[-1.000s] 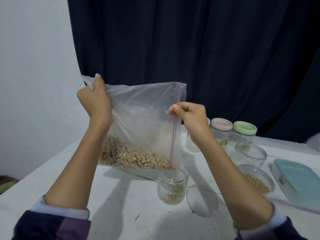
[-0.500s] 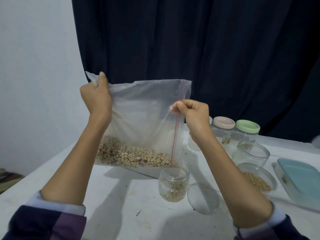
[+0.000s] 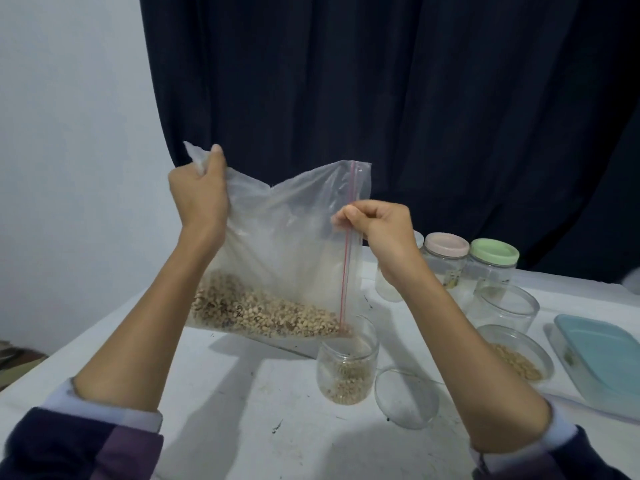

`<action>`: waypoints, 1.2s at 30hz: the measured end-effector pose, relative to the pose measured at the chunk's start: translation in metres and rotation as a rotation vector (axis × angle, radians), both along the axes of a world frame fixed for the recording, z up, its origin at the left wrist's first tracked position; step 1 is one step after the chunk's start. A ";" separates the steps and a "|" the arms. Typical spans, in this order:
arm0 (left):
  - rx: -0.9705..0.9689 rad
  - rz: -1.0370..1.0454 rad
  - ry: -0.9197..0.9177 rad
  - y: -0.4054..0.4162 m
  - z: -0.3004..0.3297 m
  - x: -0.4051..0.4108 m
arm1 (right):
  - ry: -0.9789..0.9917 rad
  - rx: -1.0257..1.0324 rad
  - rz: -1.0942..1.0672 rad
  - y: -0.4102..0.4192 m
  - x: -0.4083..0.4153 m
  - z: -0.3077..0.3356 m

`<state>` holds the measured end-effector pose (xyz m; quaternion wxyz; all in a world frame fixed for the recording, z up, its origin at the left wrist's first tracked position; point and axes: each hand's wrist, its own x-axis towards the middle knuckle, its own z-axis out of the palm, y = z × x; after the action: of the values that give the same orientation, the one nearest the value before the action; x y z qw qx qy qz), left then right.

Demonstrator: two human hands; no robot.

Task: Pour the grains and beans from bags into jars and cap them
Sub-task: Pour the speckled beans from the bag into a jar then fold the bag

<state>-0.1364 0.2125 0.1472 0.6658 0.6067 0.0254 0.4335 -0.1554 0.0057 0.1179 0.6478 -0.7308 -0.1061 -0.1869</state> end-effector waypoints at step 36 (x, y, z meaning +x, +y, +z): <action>-0.130 0.018 -0.052 0.015 0.000 0.008 | -0.049 0.029 -0.005 0.008 0.002 0.005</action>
<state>-0.1281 0.2272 0.1471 0.7003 0.5507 0.0416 0.4524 -0.1534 0.0138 0.1228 0.6552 -0.7167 -0.1172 -0.2079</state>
